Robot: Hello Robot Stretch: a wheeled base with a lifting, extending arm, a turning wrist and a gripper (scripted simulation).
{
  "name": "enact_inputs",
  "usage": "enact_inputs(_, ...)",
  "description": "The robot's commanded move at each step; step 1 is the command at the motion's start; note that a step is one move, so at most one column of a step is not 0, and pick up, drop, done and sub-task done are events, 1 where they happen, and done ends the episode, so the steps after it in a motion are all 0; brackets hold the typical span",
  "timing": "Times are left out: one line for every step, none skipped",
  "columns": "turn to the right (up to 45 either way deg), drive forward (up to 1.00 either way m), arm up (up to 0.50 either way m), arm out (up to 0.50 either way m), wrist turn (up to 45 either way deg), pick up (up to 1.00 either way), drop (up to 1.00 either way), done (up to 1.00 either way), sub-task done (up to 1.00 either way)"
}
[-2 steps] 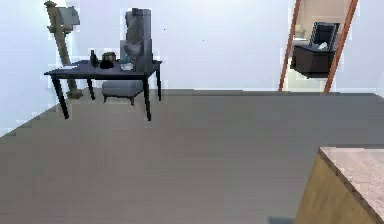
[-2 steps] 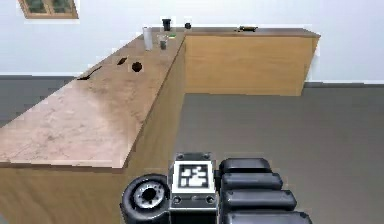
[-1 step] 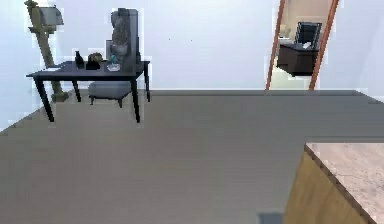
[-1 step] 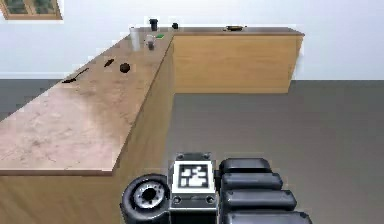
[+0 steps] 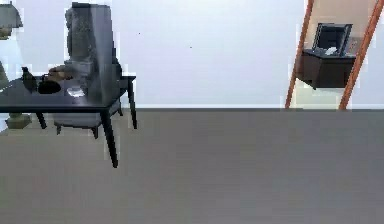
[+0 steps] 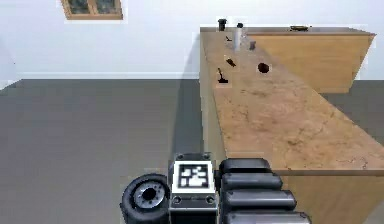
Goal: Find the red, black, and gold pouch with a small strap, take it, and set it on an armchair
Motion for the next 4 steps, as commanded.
enact_inputs(36.0, 0.00, 0.00, 0.00, 0.0, 0.00, 0.00, 0.00, 0.00)
enact_inputs(0.0, 1.00, 0.00, 0.00, 0.0, 0.00, 0.00, 0.00, 0.00)
enact_inputs(0.0, 1.00, 0.00, 0.00, 0.0, 0.00, 0.00, 0.00, 0.00)
enact_inputs(3.0, 0.00, 0.00, 0.00, 0.0, 0.00, 0.00, 0.00, 0.00)
